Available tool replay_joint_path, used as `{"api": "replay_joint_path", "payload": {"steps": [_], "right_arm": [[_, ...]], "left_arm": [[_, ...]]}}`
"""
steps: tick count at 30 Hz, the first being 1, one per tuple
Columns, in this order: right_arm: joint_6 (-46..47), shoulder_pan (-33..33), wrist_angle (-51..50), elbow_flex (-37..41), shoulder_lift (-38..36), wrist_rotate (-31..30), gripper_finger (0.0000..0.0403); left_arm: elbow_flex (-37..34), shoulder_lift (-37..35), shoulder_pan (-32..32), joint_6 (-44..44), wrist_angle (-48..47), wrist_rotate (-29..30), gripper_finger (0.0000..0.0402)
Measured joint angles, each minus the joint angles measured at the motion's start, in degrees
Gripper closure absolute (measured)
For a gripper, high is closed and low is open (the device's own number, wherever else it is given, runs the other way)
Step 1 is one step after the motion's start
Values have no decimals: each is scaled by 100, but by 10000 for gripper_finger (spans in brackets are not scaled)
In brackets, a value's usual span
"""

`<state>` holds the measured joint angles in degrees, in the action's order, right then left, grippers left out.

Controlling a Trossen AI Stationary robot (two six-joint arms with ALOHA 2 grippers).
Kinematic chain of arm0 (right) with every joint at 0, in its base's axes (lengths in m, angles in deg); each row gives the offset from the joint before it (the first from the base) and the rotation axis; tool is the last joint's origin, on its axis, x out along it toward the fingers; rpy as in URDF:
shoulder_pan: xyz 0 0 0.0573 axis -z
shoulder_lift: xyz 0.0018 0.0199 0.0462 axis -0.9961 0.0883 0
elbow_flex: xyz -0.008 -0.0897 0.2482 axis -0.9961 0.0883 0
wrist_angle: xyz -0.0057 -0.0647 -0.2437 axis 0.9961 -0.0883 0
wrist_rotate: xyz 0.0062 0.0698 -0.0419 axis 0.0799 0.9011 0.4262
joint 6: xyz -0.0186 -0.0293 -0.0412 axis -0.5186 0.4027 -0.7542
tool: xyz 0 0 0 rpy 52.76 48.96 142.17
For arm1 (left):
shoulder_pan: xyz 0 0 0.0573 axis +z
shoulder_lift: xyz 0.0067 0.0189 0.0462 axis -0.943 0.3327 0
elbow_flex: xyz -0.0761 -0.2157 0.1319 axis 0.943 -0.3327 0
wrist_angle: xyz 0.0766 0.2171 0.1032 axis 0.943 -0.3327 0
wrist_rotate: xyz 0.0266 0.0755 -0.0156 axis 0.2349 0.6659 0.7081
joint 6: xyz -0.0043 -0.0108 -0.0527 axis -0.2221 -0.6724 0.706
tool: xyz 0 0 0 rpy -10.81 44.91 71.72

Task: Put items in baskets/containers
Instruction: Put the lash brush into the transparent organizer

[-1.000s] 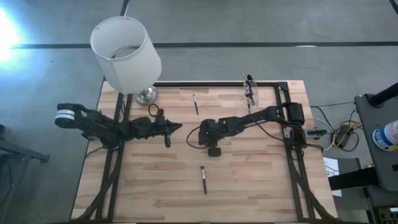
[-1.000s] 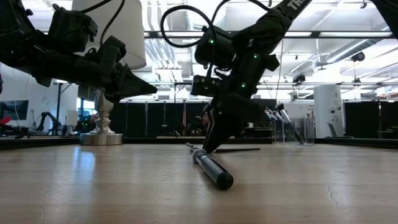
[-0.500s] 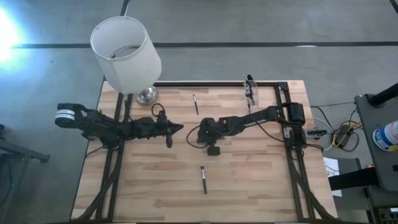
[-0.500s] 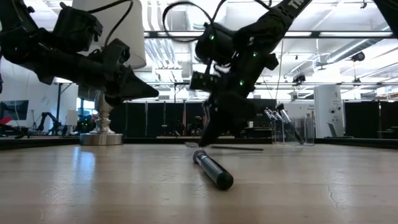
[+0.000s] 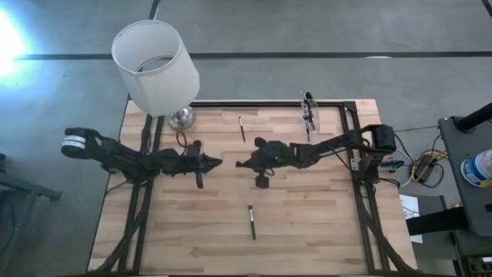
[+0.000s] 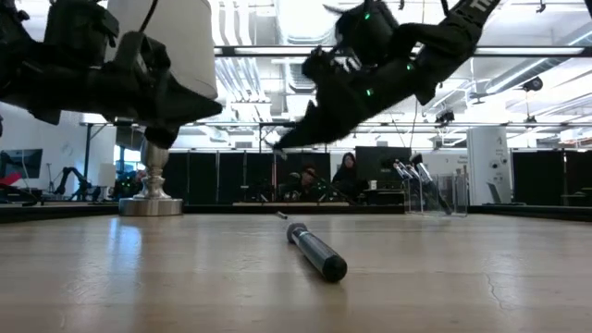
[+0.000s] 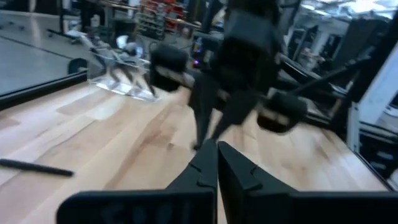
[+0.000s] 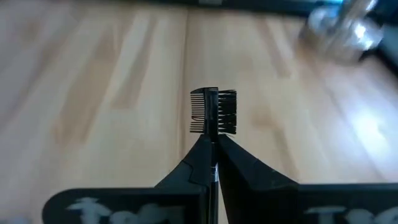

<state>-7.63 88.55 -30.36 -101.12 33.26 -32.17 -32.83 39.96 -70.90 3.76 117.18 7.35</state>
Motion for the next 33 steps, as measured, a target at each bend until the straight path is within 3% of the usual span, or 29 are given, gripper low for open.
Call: {"api": "replay_joint_path", "payload": {"steps": [10, 15, 27, 33], "right_arm": [[310, 15, 1875, -162, -58, -302, 391], [573, -28, 2615, -168, -60, -298, 391], [729, -415, 3604, -162, -60, -288, 392], [744, -525, 3711, -229, -56, -299, 392]], "left_arm": [[253, 44, -305, -191, -186, 250, 321], [253, 64, -328, -189, 198, 302, 296], [362, 407, -629, -538, 1259, 312, 286], [723, 733, -887, -833, 1314, 393, 286]]}}
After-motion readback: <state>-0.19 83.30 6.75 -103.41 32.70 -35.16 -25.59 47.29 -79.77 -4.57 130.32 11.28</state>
